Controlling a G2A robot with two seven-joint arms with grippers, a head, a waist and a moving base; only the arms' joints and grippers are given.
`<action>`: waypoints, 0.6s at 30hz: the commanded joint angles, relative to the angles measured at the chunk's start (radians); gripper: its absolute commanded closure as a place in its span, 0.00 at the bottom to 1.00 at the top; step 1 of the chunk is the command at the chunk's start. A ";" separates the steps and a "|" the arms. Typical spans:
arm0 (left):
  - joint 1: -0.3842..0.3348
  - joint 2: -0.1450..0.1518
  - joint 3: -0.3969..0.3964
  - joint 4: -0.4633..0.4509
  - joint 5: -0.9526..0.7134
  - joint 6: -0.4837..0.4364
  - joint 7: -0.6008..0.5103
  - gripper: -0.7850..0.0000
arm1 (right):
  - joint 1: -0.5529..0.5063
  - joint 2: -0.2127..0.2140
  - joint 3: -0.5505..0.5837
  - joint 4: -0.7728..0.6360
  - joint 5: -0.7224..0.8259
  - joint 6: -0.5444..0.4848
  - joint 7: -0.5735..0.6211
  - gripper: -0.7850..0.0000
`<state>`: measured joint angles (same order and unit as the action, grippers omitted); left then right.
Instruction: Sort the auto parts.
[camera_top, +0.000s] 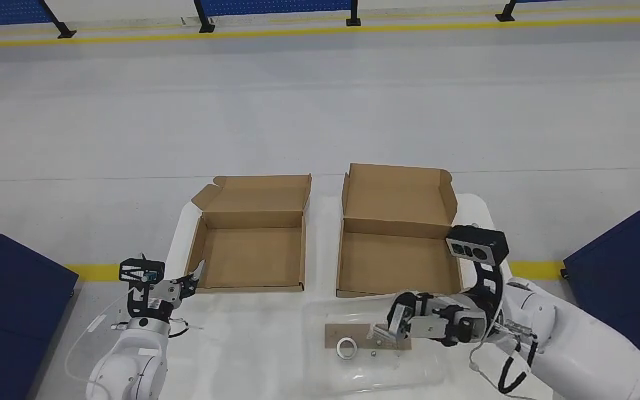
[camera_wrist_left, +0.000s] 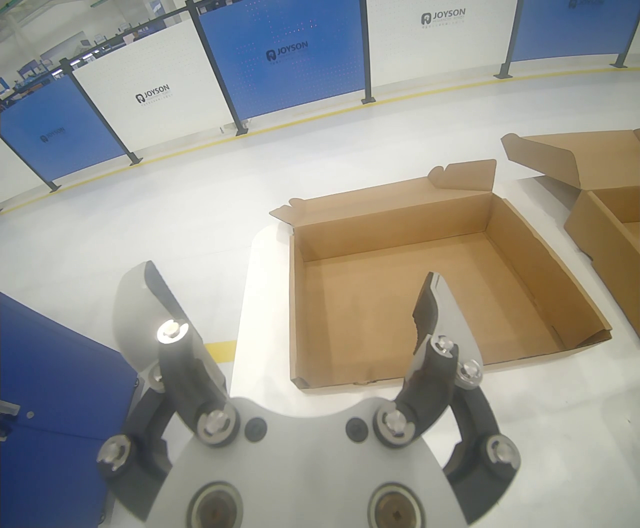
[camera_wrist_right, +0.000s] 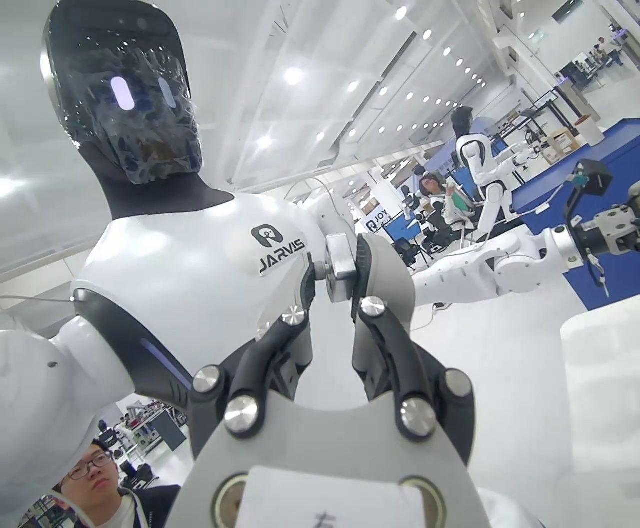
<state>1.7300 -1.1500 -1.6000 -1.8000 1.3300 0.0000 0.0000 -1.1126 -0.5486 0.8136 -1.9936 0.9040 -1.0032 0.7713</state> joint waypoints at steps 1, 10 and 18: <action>0.000 0.000 0.000 0.000 0.000 0.000 0.000 0.00 | -0.010 -0.004 0.010 -0.020 0.033 -0.009 -0.004 1.00; 0.000 0.000 0.000 0.000 0.000 0.000 0.000 0.00 | -0.042 -0.027 0.070 -0.133 0.344 0.022 0.068 1.00; 0.000 0.000 0.000 0.000 0.000 0.000 0.000 0.00 | -0.081 -0.065 0.185 -0.175 0.552 0.149 0.195 1.00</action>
<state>1.7300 -1.1500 -1.6000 -1.8000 1.3300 0.0000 0.0000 -1.1854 -0.6077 0.9808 -2.1662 1.4294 -0.8723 0.9478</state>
